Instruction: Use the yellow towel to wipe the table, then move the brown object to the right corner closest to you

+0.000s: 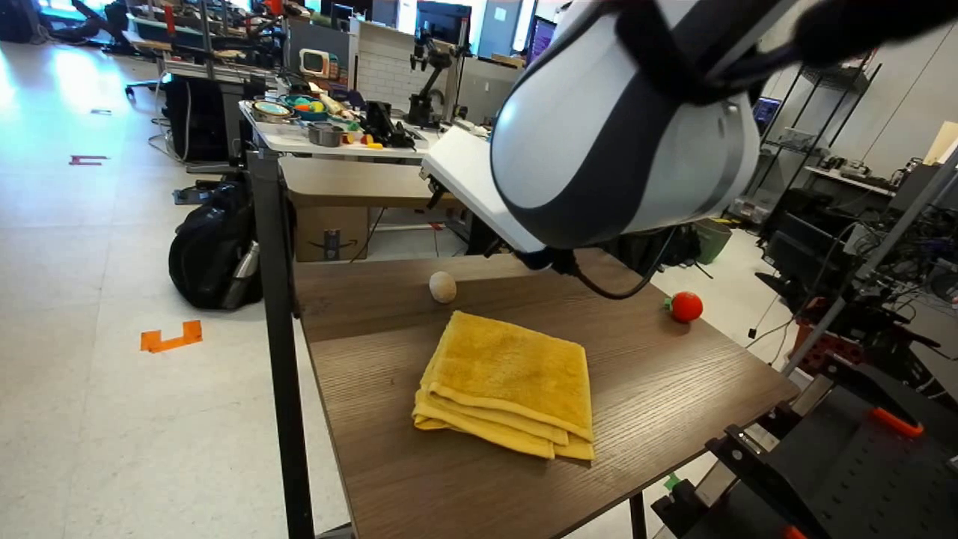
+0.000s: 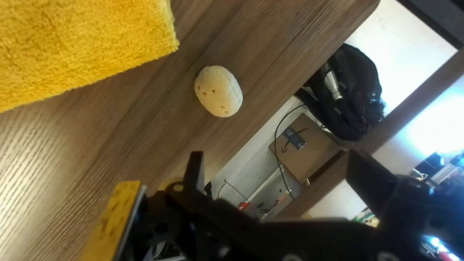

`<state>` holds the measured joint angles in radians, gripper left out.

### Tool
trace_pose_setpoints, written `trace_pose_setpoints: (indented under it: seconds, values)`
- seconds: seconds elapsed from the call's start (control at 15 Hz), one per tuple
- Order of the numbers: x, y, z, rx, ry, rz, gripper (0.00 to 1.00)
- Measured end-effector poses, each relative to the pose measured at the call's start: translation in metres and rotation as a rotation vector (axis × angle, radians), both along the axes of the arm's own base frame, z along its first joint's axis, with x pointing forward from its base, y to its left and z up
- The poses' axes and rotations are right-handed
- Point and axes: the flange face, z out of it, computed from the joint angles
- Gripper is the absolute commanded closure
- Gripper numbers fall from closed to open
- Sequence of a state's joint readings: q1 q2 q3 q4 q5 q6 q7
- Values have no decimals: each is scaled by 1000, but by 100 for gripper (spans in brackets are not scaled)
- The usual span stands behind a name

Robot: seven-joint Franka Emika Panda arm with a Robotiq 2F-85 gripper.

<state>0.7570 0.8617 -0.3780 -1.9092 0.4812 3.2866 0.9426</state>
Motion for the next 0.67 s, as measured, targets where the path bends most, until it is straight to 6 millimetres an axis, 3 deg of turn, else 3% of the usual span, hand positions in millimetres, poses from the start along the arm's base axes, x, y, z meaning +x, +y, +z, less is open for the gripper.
trace_pose_setpoints:
  seconds: [0.27,0.67]
  values:
    - [30,14,-21,-122,81,4,0]
    - [35,17,-34,-172,94,41,0]
